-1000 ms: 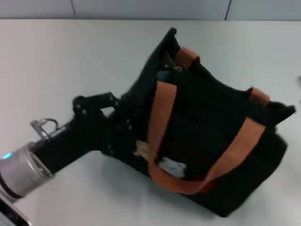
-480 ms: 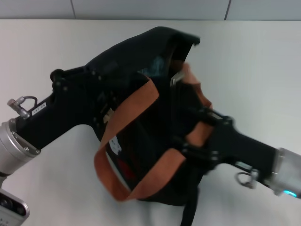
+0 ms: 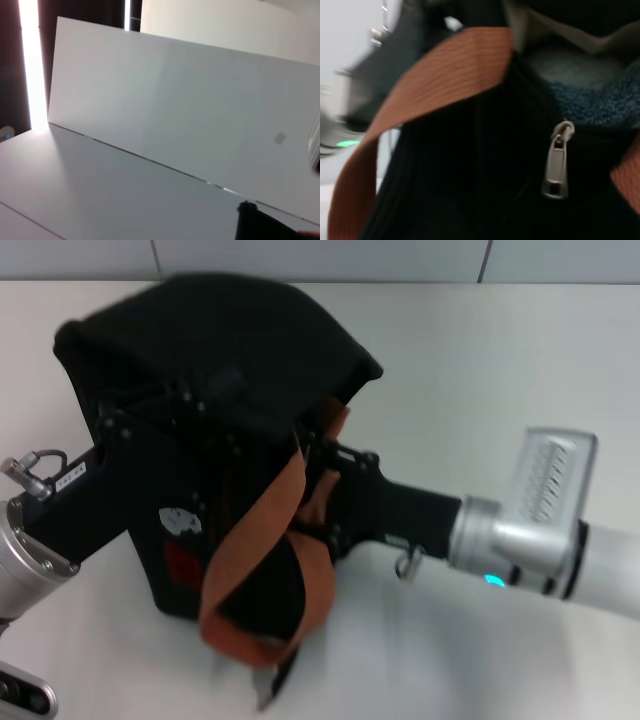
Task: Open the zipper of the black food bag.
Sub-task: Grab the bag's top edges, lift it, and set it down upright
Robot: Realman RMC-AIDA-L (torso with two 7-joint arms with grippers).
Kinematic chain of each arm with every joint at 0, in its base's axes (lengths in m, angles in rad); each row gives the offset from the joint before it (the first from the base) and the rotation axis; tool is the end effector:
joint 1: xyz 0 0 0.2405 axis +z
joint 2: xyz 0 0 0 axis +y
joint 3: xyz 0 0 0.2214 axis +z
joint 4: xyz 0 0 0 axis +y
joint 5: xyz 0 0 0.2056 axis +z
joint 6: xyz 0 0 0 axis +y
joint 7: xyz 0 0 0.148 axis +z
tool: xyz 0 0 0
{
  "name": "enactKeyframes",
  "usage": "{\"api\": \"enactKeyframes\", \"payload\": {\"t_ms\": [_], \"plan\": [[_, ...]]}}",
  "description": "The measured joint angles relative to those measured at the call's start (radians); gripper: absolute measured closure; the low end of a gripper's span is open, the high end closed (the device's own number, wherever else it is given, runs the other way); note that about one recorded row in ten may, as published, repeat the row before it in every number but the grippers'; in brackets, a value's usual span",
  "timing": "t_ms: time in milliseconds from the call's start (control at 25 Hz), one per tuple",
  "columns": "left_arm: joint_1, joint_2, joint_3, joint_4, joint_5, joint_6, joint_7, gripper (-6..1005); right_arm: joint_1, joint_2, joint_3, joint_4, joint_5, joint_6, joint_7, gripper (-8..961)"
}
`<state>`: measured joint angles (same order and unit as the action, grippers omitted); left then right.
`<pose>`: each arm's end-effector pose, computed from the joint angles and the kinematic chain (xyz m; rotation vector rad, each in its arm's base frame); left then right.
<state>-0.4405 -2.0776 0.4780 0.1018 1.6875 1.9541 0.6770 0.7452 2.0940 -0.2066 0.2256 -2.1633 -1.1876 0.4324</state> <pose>-0.2153 0.2350 0.0044 -1.6357 1.0592 -0.7126 0.1785 0.2792 -0.1217 -2.6577 0.2147 0.8597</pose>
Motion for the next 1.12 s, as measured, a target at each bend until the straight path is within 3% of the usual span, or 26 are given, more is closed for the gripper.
{"api": "enactKeyframes", "payload": {"t_ms": [160, 280, 320, 360, 400, 440, 480, 560, 680, 760, 840, 960, 1120], "plan": [[0.0, -0.001, 0.019, -0.022, 0.0, -0.003, 0.021, 835, 0.047, 0.0, 0.028, 0.018, 0.001, 0.066, -0.008, 128], [0.002, -0.002, 0.019, -0.026, -0.001, -0.012, 0.024, 835, 0.018, -0.002, 0.046, 0.017, 0.001, 0.04, -0.008, 128], [0.003, -0.003, 0.019, -0.03, -0.002, -0.019, 0.028, 835, -0.015, -0.004, 0.074, 0.011, 0.001, 0.01, -0.009, 128], [0.006, -0.003, 0.017, -0.047, -0.004, -0.036, 0.043, 836, -0.102, -0.006, 0.148, -0.01, 0.001, -0.058, -0.009, 129], [0.006, -0.003, 0.017, -0.047, -0.004, -0.036, 0.043, 836, -0.102, -0.006, 0.148, -0.01, 0.001, -0.058, -0.009, 129], [0.006, -0.003, 0.015, -0.056, -0.006, -0.044, 0.054, 836, -0.192, -0.007, 0.236, -0.032, 0.002, -0.137, -0.009, 129], [0.008, -0.003, 0.013, -0.068, -0.007, -0.053, 0.068, 836, -0.192, -0.007, 0.236, -0.032, 0.002, -0.137, -0.009, 129], [0.012, -0.003, 0.012, -0.076, -0.007, -0.064, 0.084, 837, -0.299, -0.008, 0.356, -0.048, 0.002, -0.223, -0.011, 129], [0.012, -0.002, 0.012, -0.077, -0.007, -0.073, 0.087, 837, -0.341, -0.008, 0.38, -0.06, -0.001, -0.303, -0.045, 129], [0.013, -0.002, 0.014, -0.083, -0.006, -0.071, 0.089, 838, -0.364, -0.003, 0.375, -0.032, -0.004, -0.386, -0.215, 129], [0.013, -0.002, 0.013, -0.088, -0.006, -0.07, 0.09, 838, -0.366, -0.003, 0.368, -0.004, -0.007, -0.382, -0.306, 129], [0.009, -0.002, 0.01, -0.098, -0.007, -0.078, 0.092, 839, -0.358, -0.002, 0.329, 0.119, -0.027, -0.291, -0.61, 129], [0.006, -0.002, 0.009, -0.102, -0.007, -0.077, 0.093, 839, -0.342, -0.002, 0.331, 0.197, -0.027, -0.188, -0.77, 128]]}}
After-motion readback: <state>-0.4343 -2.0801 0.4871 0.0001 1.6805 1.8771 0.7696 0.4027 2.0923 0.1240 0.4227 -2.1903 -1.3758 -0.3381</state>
